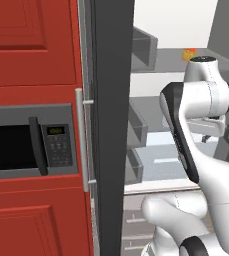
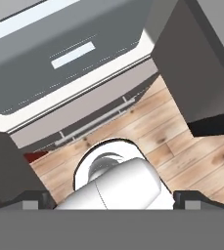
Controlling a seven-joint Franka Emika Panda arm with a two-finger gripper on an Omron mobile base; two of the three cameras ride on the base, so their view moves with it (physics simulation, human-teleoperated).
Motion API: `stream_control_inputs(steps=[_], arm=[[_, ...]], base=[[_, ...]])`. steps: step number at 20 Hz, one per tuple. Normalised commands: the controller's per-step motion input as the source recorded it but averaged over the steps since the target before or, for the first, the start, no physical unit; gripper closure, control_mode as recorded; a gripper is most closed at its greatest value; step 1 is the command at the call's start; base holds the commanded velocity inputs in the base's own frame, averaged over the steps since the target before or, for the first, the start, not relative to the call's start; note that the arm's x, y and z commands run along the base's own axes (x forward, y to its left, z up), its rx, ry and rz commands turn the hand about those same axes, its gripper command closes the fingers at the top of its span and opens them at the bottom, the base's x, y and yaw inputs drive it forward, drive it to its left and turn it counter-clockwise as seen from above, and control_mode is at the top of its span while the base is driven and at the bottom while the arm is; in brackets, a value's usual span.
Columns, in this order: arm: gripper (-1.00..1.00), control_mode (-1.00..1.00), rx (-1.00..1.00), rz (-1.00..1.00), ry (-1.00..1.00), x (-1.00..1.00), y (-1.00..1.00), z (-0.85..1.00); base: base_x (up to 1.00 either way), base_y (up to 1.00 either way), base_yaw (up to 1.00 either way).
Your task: Take the cheese, fish, and garlic from the fridge and place them on the plate on the dining counter to create an appetizer plate.
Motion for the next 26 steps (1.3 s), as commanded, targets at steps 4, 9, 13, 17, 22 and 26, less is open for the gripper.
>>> stream_control_inputs(steps=[4, 9, 13, 17, 22, 26], arm=[[-1.00, 1.00, 0.00, 0.00, 0.00, 0.00, 0.00, 0.00], [-1.00, 1.00, 0.00, 0.00, 0.00, 0.00, 0.00, 0.00], [-1.00, -1.00, 0.05, 0.00, 0.04, 0.34, -0.31, 0.04], [-1.00, -1.00, 0.04, 0.00, -0.01, 0.22, -0.50, 0.32], [-1.00, -1.00, 0.00, 0.00, -0.13, 0.03, -0.22, 0.64], [-1.00, -1.00, -0.02, 0.00, -0.22, 0.00, 0.00, 0.66]], base=[[0.51, -0.29, 0.00], [0.53, -0.35, 0.00], [0.13, -0.09, 0.00], [0.00, 0.00, 0.00], [0.00, 0.00, 0.00], [0.00, 0.00, 0.00]])
